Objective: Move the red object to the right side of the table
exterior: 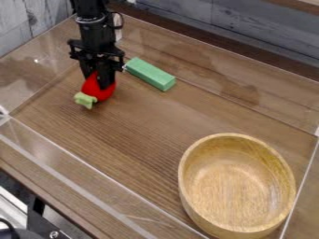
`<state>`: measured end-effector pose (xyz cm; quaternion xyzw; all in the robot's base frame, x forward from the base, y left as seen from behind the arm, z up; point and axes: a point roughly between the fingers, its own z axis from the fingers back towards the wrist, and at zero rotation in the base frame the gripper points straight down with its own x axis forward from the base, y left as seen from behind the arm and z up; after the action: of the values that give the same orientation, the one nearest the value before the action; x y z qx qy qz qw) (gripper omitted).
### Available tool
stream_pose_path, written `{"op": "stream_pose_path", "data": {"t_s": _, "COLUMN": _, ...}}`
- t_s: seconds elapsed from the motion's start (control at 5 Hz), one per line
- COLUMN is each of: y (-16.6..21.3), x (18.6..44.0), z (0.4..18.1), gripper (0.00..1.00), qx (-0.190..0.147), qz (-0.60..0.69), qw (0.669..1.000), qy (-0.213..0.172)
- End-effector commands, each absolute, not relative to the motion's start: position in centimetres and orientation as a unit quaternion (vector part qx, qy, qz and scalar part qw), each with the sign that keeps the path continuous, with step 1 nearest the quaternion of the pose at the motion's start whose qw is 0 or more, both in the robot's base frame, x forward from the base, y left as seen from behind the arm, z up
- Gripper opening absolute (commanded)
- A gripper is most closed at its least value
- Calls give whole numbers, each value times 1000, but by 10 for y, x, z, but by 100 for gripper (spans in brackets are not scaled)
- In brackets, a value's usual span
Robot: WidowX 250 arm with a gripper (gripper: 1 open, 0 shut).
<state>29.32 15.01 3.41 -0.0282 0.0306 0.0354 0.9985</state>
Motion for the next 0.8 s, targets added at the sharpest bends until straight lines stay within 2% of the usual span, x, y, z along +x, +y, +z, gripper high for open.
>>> {"op": "stream_pose_path", "data": {"t_s": 0.0, "y": 154, "x": 303, "z": 48, "gripper": 0, "qx": -14, "qz": 33, "qw": 999, "qy": 10}}
{"op": "stream_pose_path", "data": {"t_s": 0.6, "y": 152, "x": 304, "z": 45, "gripper": 0, "qx": -14, "qz": 31, "qw": 999, "qy": 18}}
